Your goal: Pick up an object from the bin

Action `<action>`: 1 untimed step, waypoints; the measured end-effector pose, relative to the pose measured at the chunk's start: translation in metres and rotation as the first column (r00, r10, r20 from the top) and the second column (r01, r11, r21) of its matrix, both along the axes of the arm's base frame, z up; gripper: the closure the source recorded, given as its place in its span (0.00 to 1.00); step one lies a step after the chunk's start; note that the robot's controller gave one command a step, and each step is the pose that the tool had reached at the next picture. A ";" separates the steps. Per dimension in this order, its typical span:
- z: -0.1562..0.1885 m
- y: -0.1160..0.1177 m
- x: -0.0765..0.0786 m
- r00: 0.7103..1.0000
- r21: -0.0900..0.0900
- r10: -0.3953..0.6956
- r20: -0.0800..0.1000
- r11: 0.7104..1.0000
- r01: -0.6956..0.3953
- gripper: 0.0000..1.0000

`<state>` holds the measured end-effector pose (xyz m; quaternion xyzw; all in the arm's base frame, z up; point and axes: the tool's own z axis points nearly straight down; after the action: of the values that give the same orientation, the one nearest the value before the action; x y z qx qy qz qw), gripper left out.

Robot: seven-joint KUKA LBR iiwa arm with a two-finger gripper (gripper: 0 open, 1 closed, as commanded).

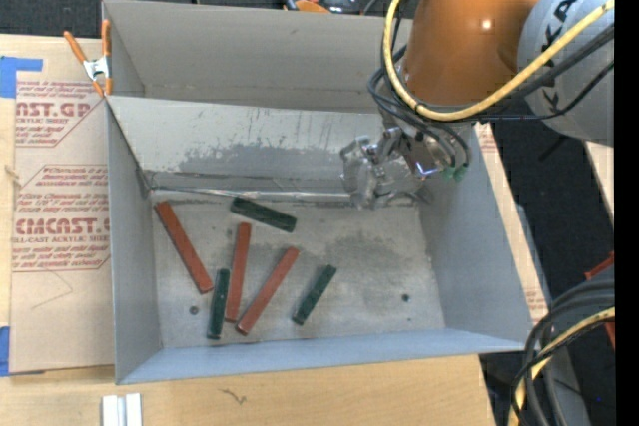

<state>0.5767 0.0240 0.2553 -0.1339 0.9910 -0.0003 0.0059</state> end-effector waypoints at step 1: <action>-0.005 0.000 -0.001 1.000 0.000 -0.001 -0.008 1.000 0.001 0.00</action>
Offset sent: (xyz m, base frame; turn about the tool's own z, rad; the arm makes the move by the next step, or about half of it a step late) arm 0.0000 0.0000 0.0000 0.0000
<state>0.5754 0.0237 0.2500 -0.1336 0.9910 0.0001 0.0019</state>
